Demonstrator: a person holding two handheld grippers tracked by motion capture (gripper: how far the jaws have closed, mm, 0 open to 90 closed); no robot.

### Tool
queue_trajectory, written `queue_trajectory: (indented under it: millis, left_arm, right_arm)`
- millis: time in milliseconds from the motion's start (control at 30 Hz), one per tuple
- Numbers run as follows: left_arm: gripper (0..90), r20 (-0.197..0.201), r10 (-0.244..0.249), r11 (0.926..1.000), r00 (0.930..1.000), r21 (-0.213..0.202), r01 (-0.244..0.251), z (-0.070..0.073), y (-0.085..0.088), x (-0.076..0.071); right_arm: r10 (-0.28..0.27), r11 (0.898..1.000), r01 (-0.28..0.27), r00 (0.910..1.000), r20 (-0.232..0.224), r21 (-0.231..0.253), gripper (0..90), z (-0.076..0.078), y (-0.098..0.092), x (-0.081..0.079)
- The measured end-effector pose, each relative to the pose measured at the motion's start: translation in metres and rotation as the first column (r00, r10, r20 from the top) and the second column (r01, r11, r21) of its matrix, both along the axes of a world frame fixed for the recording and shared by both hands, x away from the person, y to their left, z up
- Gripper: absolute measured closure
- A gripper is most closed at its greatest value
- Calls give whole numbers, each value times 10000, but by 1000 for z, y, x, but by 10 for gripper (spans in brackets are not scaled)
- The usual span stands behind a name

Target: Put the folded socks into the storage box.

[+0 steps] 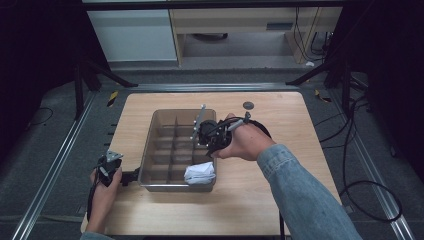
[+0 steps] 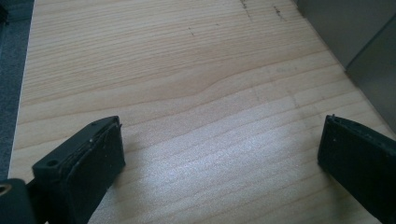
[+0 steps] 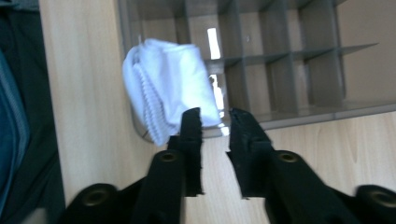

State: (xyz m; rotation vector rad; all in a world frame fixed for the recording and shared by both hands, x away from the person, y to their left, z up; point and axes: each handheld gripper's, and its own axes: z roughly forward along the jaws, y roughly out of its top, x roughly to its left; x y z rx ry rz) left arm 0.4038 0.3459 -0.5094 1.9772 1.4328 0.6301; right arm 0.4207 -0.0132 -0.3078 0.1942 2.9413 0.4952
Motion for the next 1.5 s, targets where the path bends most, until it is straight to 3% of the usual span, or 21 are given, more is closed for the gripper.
queue_trajectory:
  millis: [133,300,667,933,1200,1500]
  left_arm:
    - [0,-2,6,10000,10000,-9,-6,0,0,0]
    - [0,10,8,10000,10000,-6,-8,0,0,0]
    - [0,7,-4,10000,10000,-7,4,0,0,0]
    - [0,-4,-17,10000,10000,-3,17,0,0,0]
    - [0,-14,-37,10000,10000,17,37,0,0,0]
    - [0,-21,-48,10000,10000,22,48,0,0,0]
  right_arm:
    - [-32,9999,32,10000,17,104,899,-7,9,5]
    - [67,9998,-63,9998,-212,198,900,-17,20,8]
    - [326,9994,-334,9960,-827,-74,900,-46,38,8]
    - [320,9994,-330,9933,-1112,-75,900,-64,43,9]
    - [410,9981,-472,9889,-1430,-407,900,-84,47,4]
    - [323,9980,-403,9870,-1574,-484,900,-93,46,5]
